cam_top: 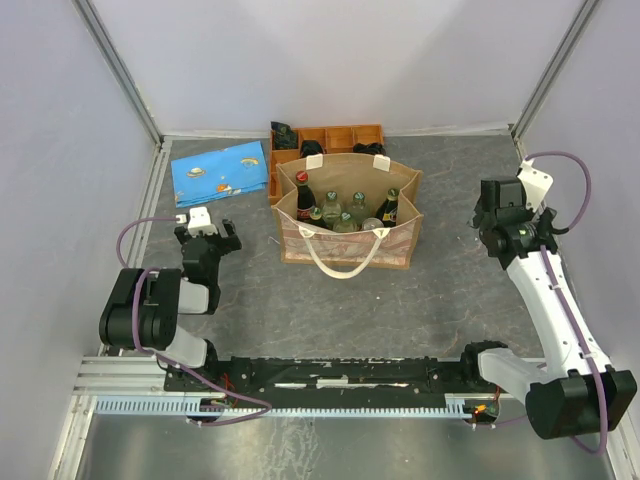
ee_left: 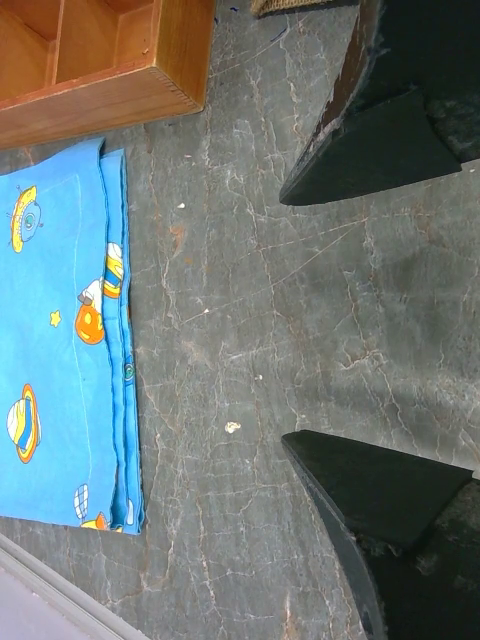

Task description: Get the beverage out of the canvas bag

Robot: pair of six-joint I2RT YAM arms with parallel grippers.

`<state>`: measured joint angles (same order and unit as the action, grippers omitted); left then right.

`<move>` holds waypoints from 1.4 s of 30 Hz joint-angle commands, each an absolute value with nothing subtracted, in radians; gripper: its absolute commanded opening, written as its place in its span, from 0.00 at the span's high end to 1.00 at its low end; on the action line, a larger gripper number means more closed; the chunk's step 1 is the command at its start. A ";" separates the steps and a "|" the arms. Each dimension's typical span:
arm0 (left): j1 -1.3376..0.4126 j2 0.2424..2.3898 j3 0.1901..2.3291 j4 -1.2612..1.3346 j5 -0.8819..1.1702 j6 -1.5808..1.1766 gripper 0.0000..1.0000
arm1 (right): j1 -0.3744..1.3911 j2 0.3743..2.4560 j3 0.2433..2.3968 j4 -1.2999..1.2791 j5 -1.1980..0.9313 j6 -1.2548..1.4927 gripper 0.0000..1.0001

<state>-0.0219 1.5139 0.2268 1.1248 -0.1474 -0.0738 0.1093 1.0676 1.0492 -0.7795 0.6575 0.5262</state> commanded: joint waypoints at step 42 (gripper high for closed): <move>-0.313 0.985 0.845 0.113 0.002 -0.108 0.01 | 0.119 0.816 1.189 -0.630 0.173 0.354 0.21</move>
<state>-0.1921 1.0561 0.8307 0.2337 0.0731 -0.1654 0.1108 0.8665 1.1400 -0.6701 0.3386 0.3664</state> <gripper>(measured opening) 0.993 0.818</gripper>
